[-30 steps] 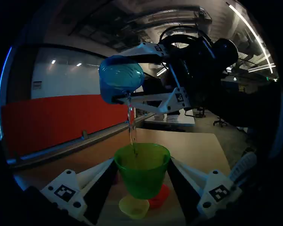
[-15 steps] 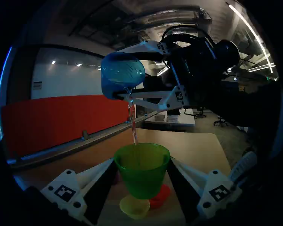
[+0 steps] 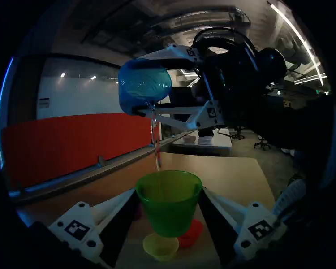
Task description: Pour water
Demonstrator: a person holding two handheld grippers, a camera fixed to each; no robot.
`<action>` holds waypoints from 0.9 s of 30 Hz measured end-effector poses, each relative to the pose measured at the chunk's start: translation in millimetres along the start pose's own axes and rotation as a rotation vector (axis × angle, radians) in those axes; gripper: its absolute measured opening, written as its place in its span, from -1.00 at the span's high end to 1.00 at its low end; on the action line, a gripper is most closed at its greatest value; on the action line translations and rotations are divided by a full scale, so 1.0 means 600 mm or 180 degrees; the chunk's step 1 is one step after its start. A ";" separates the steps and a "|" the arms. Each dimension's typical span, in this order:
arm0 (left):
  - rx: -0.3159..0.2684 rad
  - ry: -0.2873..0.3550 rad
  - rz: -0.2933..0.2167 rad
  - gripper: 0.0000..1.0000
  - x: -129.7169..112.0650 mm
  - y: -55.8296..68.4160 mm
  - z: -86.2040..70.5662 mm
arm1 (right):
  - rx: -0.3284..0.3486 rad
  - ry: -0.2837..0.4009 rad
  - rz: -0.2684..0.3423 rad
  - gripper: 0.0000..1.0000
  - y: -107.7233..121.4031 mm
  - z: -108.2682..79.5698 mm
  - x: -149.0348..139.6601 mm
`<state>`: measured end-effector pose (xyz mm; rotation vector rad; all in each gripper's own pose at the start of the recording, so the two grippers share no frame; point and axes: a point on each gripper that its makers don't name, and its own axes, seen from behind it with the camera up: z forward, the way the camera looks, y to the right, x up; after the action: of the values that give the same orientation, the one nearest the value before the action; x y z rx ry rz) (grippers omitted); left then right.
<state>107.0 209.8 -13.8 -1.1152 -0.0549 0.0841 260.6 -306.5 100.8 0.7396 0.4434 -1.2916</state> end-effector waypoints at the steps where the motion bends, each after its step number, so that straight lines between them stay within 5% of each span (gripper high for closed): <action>1: 0.0001 0.0000 0.0002 -0.73 0.000 0.000 0.000 | -0.0002 0.0002 -0.0015 -0.80 0.001 0.000 0.001; 27: 0.0020 0.0005 0.0025 -0.73 0.002 -0.001 0.003 | -0.0054 0.0005 -0.0293 -0.81 0.010 -0.002 0.007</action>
<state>108.0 211.2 -12.5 -1.1093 -0.0488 0.0905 267.8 -308.3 98.6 0.7128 0.4939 -1.3717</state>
